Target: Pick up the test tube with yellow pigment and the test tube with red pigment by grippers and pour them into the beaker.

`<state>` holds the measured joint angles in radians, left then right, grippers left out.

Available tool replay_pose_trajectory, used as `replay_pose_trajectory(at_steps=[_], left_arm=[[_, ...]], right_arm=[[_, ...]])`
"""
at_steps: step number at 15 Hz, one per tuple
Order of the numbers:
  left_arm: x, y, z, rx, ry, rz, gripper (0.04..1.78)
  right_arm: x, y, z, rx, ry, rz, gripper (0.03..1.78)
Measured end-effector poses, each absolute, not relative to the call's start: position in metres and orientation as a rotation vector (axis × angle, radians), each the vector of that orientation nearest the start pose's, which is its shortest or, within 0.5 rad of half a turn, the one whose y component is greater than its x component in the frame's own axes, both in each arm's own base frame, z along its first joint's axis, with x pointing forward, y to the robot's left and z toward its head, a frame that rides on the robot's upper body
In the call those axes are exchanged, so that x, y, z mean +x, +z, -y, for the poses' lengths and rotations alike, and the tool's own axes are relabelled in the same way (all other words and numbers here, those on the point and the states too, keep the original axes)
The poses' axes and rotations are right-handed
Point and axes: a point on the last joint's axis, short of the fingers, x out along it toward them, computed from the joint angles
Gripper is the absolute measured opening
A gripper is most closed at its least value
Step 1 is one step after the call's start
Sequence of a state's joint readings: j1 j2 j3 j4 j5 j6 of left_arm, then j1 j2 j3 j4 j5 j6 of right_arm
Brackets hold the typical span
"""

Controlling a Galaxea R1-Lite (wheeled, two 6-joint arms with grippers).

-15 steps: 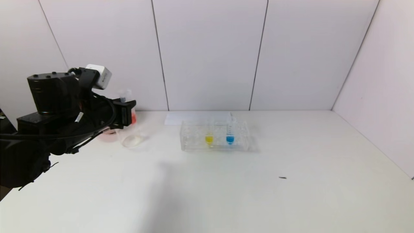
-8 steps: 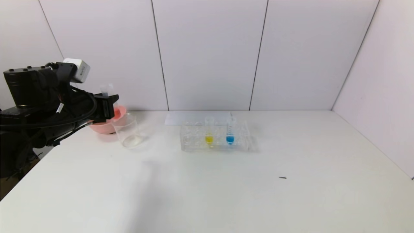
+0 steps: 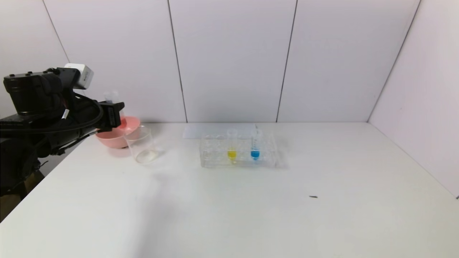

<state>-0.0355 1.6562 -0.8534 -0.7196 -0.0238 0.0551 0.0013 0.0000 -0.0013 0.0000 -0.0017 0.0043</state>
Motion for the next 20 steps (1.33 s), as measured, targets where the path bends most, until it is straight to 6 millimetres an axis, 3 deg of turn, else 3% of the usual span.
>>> replay_pose_trajectory(at_steps=[12,20], left_arm=[[0.32,0.206,-0.025,0.042,-0.018,-0.107,0.44],[0.327,0.199,-0.039,0.04,0.02,-0.126,0.44]], right_arm=[[-0.023,0.076,0.0,0.004,-0.001,0.001,1.7],[-0.023,0.076,0.0,0.004,0.0,0.001,1.7]])
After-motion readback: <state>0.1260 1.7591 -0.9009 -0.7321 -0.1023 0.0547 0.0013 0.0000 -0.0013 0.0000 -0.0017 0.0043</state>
